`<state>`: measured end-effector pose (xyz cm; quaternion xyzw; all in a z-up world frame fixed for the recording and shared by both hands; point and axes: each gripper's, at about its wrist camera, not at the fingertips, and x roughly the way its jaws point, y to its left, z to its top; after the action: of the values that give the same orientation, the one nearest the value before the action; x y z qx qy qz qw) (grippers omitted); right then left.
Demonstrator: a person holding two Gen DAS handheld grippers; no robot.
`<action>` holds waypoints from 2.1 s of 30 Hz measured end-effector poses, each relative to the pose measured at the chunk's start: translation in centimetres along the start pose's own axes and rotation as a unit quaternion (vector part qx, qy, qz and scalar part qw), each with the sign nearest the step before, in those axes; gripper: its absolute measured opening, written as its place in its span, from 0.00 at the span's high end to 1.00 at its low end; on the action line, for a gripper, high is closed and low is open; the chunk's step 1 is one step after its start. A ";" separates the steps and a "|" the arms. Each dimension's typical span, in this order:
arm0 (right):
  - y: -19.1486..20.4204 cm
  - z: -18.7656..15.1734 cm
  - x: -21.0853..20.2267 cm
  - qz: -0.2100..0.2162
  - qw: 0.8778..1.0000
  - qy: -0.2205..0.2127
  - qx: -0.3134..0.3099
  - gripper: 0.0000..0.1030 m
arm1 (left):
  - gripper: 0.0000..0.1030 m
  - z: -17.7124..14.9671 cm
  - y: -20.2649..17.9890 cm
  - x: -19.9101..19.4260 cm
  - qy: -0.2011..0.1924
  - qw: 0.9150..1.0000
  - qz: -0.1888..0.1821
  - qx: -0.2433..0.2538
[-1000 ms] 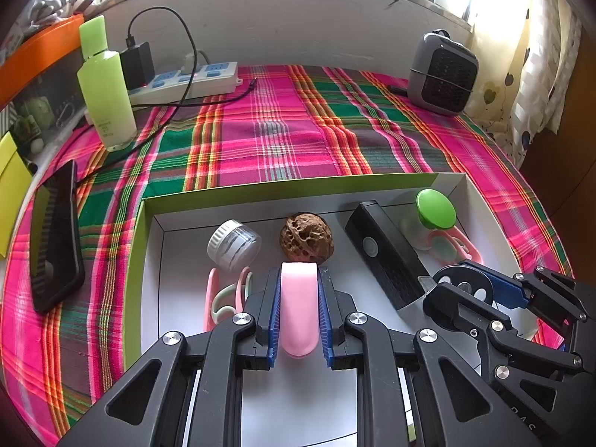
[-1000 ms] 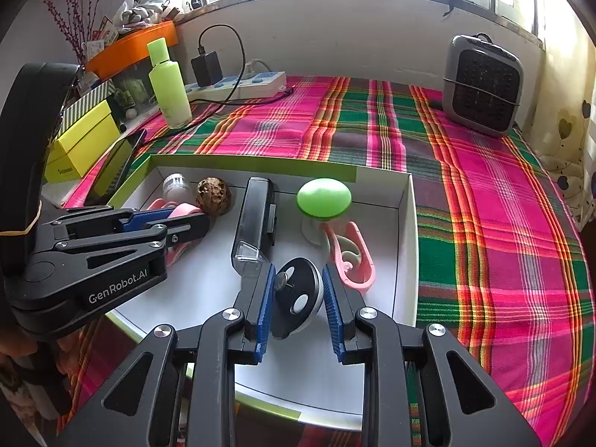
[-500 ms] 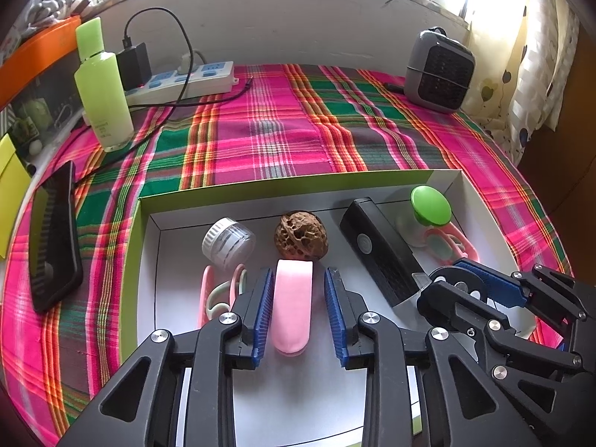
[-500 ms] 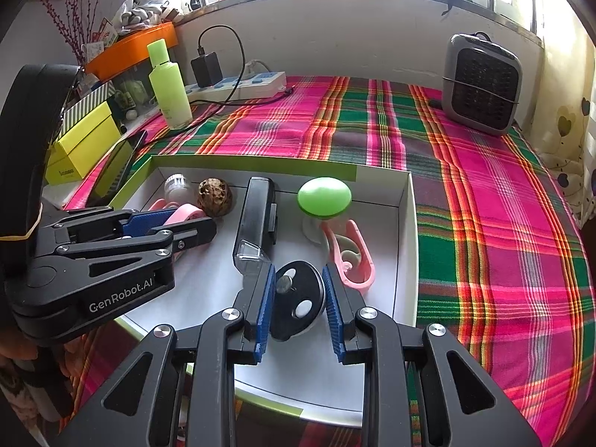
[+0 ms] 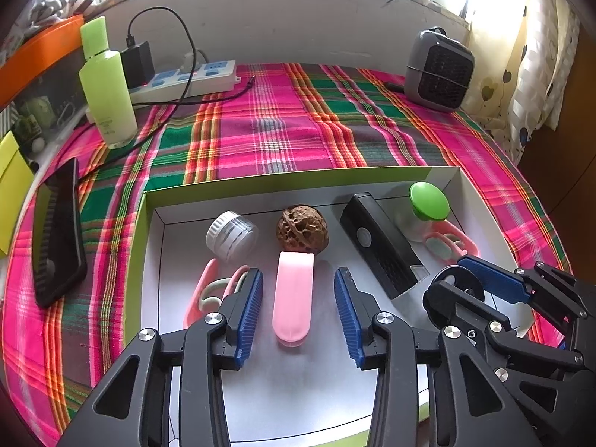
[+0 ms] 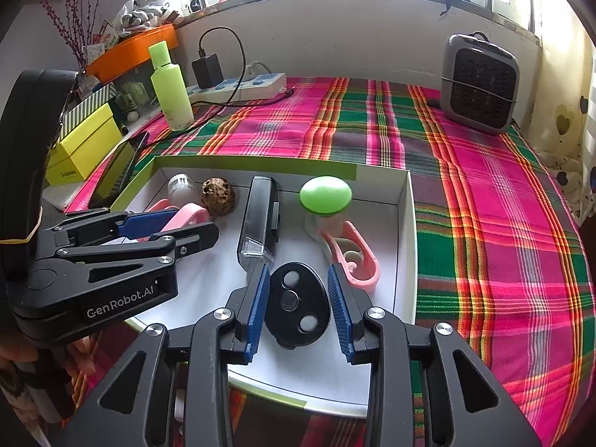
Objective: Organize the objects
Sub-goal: 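Open both tools to release the pink piece and black disc in the box, then withdraw both open tools from the box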
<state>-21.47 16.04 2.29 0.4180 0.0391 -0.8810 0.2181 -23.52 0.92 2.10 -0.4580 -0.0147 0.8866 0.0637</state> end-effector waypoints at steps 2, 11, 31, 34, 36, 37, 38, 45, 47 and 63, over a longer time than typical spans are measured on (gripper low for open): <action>0.1 0.0 -0.2 -0.002 1.000 -0.002 -0.001 0.64 | 0.61 -0.1 0.0 -0.2 -0.001 1.000 -0.001 0.000; 0.5 -0.2 -1.2 -0.006 1.000 -0.011 -0.002 0.63 | 0.58 -0.4 0.1 -1.4 -0.008 1.000 -0.003 -0.001; 1.2 -1.8 -4.5 -0.005 0.999 -0.036 0.007 0.63 | 0.56 -2.8 -0.3 -5.4 -0.035 0.999 -0.001 -0.001; 1.4 -2.1 -5.0 -0.008 0.999 -0.039 0.007 0.63 | 0.56 -3.2 -0.3 -6.0 -0.041 0.999 0.002 0.000; 1.5 -2.4 -5.3 -0.009 0.999 -0.041 0.006 0.63 | 0.56 -3.5 -0.4 -6.3 -0.042 0.999 0.000 0.000; 1.6 -2.5 -5.4 -0.010 0.999 -0.042 0.006 0.63 | 0.56 -3.7 -0.4 -6.5 -0.043 0.999 -0.003 0.000; 1.6 -2.6 -5.5 -0.010 0.999 -0.042 0.007 0.63 | 0.56 -3.8 -0.5 -6.6 -0.043 0.999 -0.001 0.000; 1.9 -3.6 -6.4 -0.010 0.999 -0.048 0.011 0.63 | 0.56 -5.2 -0.8 -7.8 -0.052 0.999 -0.002 0.003; 1.9 -3.9 -6.6 -0.007 0.999 -0.049 0.013 0.63 | 0.56 -5.6 -0.8 -8.2 -0.057 0.998 -0.001 0.004; 2.1 -6.2 -7.7 -0.012 0.999 -0.047 0.022 0.63 | 0.56 -9.0 -1.0 -9.5 -0.055 0.998 -0.032 -0.009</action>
<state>-11.87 18.38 4.32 0.3806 0.0146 -0.9028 0.1997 -10.64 0.39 4.70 -0.4085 -0.0407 0.9077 0.0869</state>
